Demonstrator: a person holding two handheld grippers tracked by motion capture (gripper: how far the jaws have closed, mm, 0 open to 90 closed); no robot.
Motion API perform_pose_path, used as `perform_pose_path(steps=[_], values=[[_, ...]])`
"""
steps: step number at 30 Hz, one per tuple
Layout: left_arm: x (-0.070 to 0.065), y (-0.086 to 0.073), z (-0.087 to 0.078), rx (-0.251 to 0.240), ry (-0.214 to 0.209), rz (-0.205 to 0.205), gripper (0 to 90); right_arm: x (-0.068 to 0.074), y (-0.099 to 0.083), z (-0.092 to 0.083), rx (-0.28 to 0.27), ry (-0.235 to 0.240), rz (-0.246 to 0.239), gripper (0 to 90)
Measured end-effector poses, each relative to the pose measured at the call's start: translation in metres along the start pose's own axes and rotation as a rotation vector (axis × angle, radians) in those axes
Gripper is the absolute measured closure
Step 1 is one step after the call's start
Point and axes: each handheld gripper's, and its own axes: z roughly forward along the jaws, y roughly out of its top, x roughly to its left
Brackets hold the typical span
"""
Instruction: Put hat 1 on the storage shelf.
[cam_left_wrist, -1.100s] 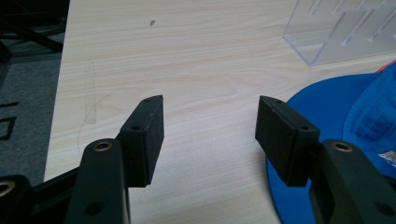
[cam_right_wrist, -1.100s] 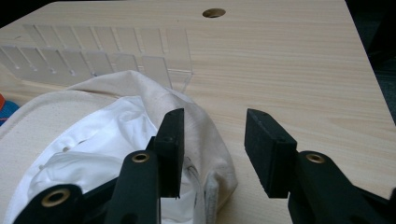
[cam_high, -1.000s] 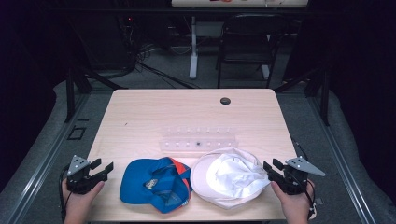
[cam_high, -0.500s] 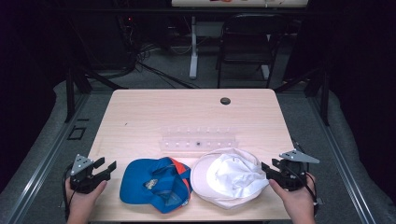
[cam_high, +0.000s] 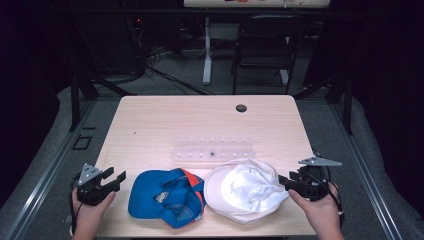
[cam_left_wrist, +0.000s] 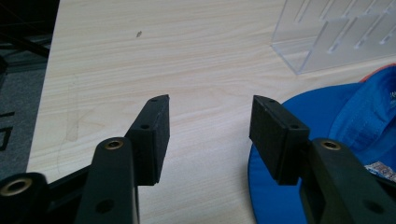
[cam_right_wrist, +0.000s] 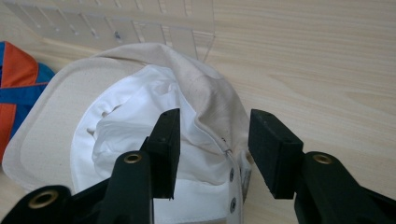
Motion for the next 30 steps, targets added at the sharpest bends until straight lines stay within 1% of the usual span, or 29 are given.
perform_pose_path(steps=[1,4,5,7,8,9,10,11,12,14,16,17,18,19,20,21,22,24,26,29,30], values=[[-0.001,0.000,0.002,0.006,-0.001,0.007,49.2,0.001,0.002,0.001,0.031,0.001,-0.001,54.9],[-0.003,0.000,0.003,0.000,-0.004,0.016,49.5,0.002,0.010,0.001,0.084,-0.017,-0.028,55.0],[-0.003,0.000,0.003,0.008,-0.003,0.017,49.5,0.002,0.013,0.001,0.103,-0.008,-0.025,54.9],[-0.003,0.000,0.004,0.005,-0.005,0.017,49.5,0.002,0.020,0.000,0.136,-0.003,-0.015,54.3],[-0.003,0.000,0.004,0.005,-0.005,0.017,49.5,0.002,0.020,0.000,0.136,-0.003,-0.015,54.3],[-0.003,0.000,0.004,0.012,-0.003,0.019,49.5,0.001,0.023,-0.001,0.159,-0.006,-0.009,54.5],[-0.003,0.000,0.004,0.014,-0.003,0.019,49.4,-0.001,0.029,0.001,0.210,-0.010,-0.011,54.6],[-0.003,0.000,0.004,0.014,-0.003,0.019,49.3,-0.001,0.029,0.001,0.210,-0.010,-0.011,54.6],[-0.002,0.000,0.004,0.014,-0.002,0.018,49.3,-0.002,0.031,0.005,0.250,-0.022,-0.021,54.6],[-0.002,-0.001,0.003,0.013,-0.001,0.012,49.3,-0.003,0.031,0.009,0.288,-0.044,-0.027,54.5],[-0.001,-0.002,0.003,0.012,-0.005,0.010,49.3,-0.004,0.031,0.013,0.330,-0.063,-0.045,54.5],[-0.001,-0.002,0.003,0.012,-0.005,0.010,49.3,-0.004,0.031,0.013,0.330,-0.063,-0.045,54.5],[-0.001,-0.002,0.003,0.007,-0.001,0.006,49.3,-0.004,0.032,0.017,0.351,-0.083,-0.063,54.5],[0.000,-0.002,0.002,0.017,-0.001,0.008,49.3,-0.005,0.032,0.018,0.353,-0.095,-0.063,54.5],[0.000,-0.002,0.003,0.016,-0.001,0.007,49.3,-0.005,0.032,0.020,0.357,-0.096,-0.061,54.5],[0.000,-0.002,0.003,0.016,-0.001,0.007,49.3,-0.005,0.032,0.020,0.357,-0.096,-0.061,54.5],[0.000,-0.002,0.002,0.017,-0.001,0.006,49.3,-0.007,0.032,0.023,0.367,-0.087,-0.045,54.4],[0.000,-0.002,0.002,0.018,-0.001,0.006,49.3,-0.007,0.032,0.024,0.372,-0.090,-0.045,54.6],[0.000,-0.002,0.003,0.019,-0.001,0.007,49.3,-0.008,0.030,0.030,0.405,-0.075,-0.047,57.0],[0.000,-0.002,0.003,0.021,-0.002,0.008,49.3,-0.008,0.028,0.034,0.419,-0.073,-0.045,58.8],[0.000,-0.003,0.004,0.013,-0.001,0.007,49.3,-0.008,0.027,0.035,0.429,-0.071,-0.048,59.8]])
